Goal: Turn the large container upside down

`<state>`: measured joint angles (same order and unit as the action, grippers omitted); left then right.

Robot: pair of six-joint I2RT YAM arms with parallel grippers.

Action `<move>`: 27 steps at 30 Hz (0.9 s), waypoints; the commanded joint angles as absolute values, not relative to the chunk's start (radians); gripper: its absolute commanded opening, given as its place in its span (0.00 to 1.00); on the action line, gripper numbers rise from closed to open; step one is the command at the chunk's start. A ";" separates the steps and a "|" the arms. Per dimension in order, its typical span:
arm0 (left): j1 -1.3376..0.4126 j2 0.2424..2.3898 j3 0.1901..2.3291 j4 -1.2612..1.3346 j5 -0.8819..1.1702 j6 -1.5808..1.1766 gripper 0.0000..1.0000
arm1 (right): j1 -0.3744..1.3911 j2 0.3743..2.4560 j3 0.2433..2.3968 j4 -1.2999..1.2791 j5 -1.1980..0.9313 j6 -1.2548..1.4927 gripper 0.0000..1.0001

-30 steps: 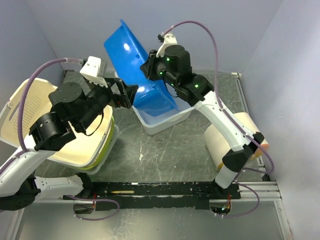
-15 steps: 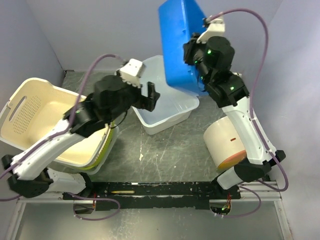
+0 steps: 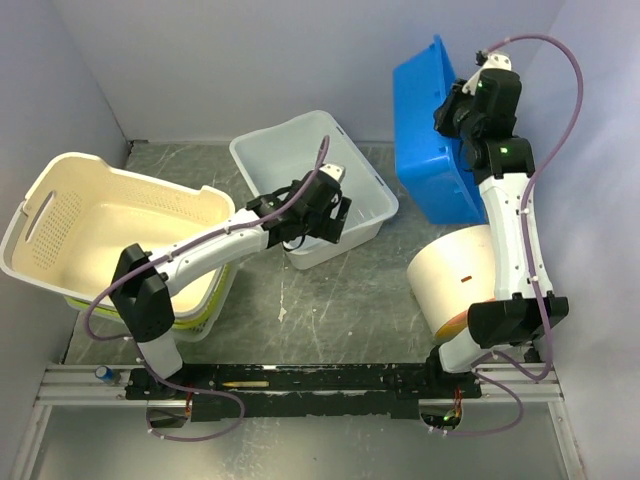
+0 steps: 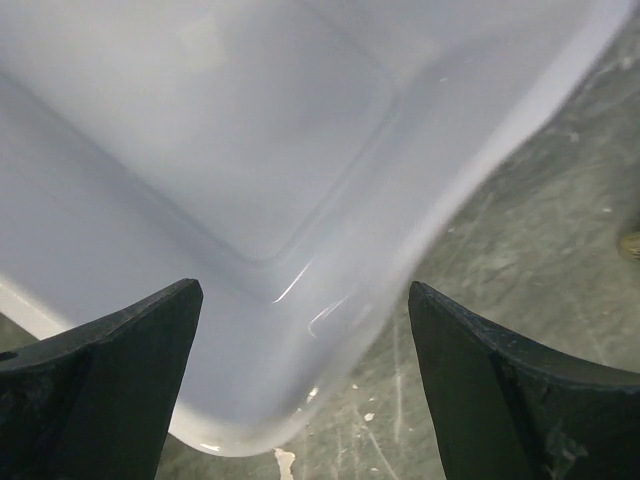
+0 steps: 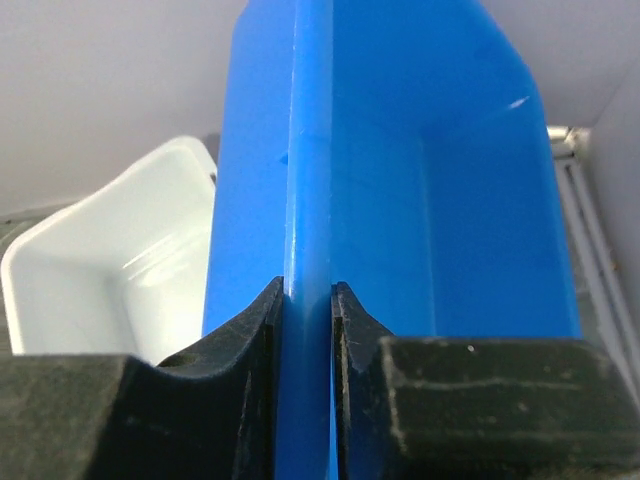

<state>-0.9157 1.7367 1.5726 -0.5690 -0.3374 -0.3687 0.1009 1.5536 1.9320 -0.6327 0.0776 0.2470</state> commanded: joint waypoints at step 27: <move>-0.847 1.364 1.686 -0.771 -0.524 -0.365 0.96 | -0.111 1.535 1.434 0.143 -0.777 1.073 0.00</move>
<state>-0.8524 1.3907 1.6180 -0.7624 -0.5312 -0.4072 -0.1078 1.5555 1.4025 -0.0280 -0.7429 0.9588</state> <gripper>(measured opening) 0.960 0.197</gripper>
